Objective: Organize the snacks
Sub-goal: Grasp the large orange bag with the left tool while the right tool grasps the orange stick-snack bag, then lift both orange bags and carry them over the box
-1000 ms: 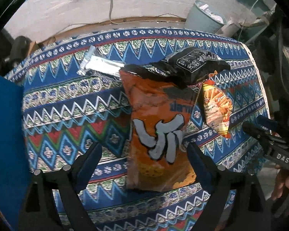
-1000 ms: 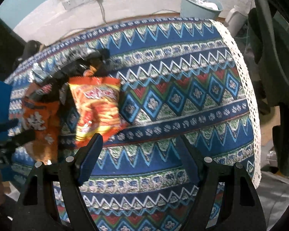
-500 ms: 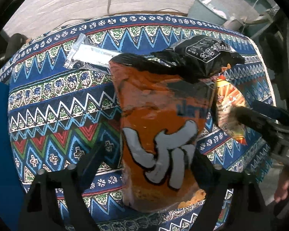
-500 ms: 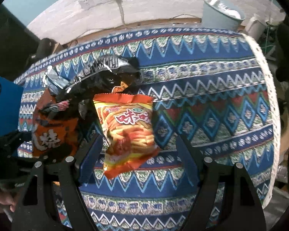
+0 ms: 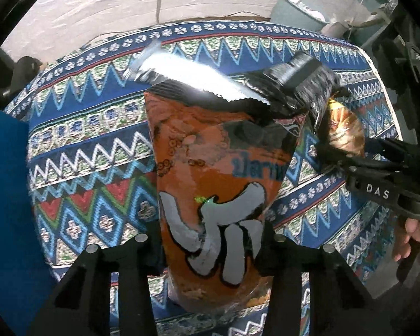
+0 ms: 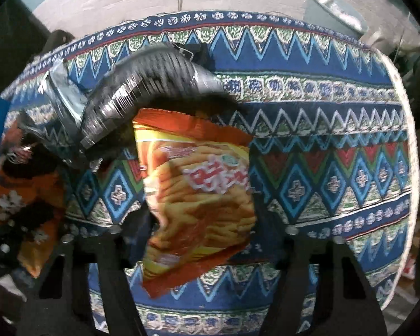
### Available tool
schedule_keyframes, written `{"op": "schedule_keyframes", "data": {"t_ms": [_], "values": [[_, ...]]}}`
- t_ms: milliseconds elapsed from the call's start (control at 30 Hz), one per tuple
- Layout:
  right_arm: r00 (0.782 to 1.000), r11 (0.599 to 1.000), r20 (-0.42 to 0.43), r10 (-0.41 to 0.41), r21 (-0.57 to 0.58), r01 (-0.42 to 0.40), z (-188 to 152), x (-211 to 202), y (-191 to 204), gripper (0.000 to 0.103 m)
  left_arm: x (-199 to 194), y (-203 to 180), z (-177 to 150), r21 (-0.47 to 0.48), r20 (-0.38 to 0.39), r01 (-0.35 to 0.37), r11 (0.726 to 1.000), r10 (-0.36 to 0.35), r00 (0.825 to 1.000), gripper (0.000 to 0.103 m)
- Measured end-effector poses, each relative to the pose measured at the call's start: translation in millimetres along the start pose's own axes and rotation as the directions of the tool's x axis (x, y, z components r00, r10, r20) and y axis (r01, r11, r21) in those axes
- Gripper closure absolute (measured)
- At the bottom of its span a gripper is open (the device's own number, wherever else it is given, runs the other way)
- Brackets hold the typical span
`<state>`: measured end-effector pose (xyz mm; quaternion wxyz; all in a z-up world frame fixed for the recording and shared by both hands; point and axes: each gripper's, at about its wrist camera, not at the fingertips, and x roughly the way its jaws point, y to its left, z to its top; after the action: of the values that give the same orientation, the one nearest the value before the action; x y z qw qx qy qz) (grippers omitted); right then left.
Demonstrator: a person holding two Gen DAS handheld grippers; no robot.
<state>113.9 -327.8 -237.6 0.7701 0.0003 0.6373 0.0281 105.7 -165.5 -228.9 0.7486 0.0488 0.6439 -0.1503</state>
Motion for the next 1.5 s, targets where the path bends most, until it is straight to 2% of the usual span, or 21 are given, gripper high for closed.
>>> {"op": "schedule_keyframes", "data": {"t_ms": [133,200,500,700,1000,1100,1300,1500], "values": [[1.0,1.0,-0.013,0.008,0.005,-0.008,-11.3,-6.3,0.3,0.05,-8.3,11.7,-7.1,0.012,0.001,-0.029,1.0,0.029,1.0,0.058],[1.0,1.0,-0.018,-0.014,0.002,0.014,-19.7,-13.9,-1.2,0.054,-12.1,15.9,-11.4,0.014,0.005,-0.046,0.999,0.045,0.999,0.058],[0.998,0.997,0.03,-0.056,-0.052,0.057,-53.7,-61.6,12.0,0.056,-49.2,46.4,-45.7,0.047,0.047,-0.094,0.994,0.092,0.995,0.058],[0.996,0.992,0.069,-0.061,-0.109,0.068,-61.7,-85.9,33.8,0.056,-79.5,45.7,-57.0,0.086,0.096,-0.134,0.987,0.126,0.987,0.058],[0.986,0.981,0.162,-0.037,-0.18,0.067,-48.2,-120.0,66.6,0.056,-120.0,42.0,-72.9,0.076,0.158,-0.157,0.985,0.143,0.977,0.058],[0.982,0.979,0.189,-0.019,-0.198,0.057,-43.8,-131.9,74.9,0.056,-130.7,38.5,-73.3,0.074,0.192,-0.174,0.982,0.157,0.969,0.058],[0.973,0.971,0.23,0.03,-0.236,0.026,-35.5,-150.2,97.5,0.056,-157.2,44.6,-78.1,0.077,0.26,-0.246,0.966,0.218,0.941,0.058],[0.963,0.962,0.261,0.07,-0.274,0.004,-29.6,-164.5,121.9,0.056,-179.1,58.5,-80.8,0.051,0.295,-0.242,0.969,0.217,0.931,0.058]]}}
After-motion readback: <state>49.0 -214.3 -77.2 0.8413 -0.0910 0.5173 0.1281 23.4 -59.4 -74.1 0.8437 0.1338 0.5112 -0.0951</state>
